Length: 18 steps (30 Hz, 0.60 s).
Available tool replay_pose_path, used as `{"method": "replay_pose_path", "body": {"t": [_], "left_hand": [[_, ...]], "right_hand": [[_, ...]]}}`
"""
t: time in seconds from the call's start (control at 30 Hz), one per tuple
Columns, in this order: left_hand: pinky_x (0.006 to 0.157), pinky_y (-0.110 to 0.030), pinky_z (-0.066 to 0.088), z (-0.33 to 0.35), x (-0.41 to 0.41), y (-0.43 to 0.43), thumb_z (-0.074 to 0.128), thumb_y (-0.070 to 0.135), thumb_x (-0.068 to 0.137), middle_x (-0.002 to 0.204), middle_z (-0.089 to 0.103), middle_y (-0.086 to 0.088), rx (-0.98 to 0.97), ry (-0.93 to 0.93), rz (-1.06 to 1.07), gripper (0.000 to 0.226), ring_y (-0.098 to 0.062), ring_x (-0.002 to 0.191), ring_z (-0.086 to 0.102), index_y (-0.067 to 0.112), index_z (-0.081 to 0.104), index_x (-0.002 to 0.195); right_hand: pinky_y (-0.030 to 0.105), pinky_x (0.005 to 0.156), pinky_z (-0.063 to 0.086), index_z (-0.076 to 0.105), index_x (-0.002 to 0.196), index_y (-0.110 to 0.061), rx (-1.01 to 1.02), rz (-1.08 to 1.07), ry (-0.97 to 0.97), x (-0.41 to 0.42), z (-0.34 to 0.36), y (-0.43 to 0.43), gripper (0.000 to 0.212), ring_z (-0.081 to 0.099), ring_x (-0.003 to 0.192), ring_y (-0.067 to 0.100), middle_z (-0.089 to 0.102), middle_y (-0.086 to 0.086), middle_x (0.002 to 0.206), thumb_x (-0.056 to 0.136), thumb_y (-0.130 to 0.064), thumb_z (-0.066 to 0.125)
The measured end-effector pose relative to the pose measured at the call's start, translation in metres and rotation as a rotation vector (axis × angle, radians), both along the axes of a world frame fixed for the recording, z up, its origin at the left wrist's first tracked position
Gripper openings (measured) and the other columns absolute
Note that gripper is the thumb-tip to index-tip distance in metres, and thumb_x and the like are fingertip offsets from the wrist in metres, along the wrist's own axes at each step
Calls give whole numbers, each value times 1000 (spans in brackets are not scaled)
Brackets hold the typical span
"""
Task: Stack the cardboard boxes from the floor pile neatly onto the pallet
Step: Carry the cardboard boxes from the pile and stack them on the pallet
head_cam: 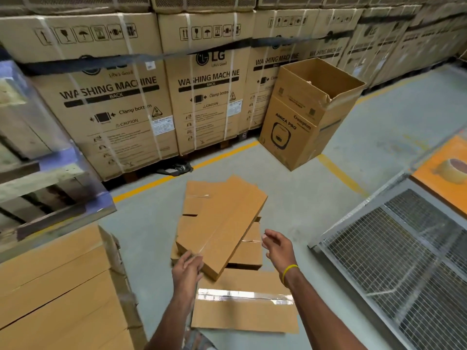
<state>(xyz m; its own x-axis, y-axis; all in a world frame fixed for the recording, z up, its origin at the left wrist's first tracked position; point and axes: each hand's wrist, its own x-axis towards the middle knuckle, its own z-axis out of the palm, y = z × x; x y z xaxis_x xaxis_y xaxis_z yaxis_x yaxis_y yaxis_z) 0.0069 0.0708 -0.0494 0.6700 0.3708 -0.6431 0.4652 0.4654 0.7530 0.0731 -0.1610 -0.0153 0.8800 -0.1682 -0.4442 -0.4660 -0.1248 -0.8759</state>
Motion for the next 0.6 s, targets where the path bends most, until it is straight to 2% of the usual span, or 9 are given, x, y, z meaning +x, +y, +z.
{"method": "replay_pose_path", "body": {"t": [0.13,0.27,0.4,0.6], "left_hand": [[108,-51,49,-6,35,11,65,4,100,138,63,-21,-30,26,24,58,-37,125,62,5,43,154],[109,-50,48,-10,62,16,65,5,100,139,62,-18,-49,43,65,58,-34,122,63,6,43,154],[111,-50,46,-12,82,8,64,4,100,141,60,-17,-62,36,98,58,-33,124,61,7,43,154],[96,-41,47,-23,108,-15,66,5,99,132,66,-15,-27,52,225,49,-24,109,64,6,52,146]], "right_hand": [[45,106,50,66,111,-27,-12,5,9,45,7,17,15,66,112,17,69,-1,120,97,-20,65],[42,105,51,65,124,-14,-32,20,19,84,12,24,26,66,109,16,67,5,125,98,-17,64],[41,105,51,64,128,-9,-57,71,52,114,7,24,29,66,111,18,67,7,125,99,-14,63],[41,99,51,66,124,-10,-77,223,115,169,-25,8,27,69,102,18,70,12,120,97,-16,65]]}}
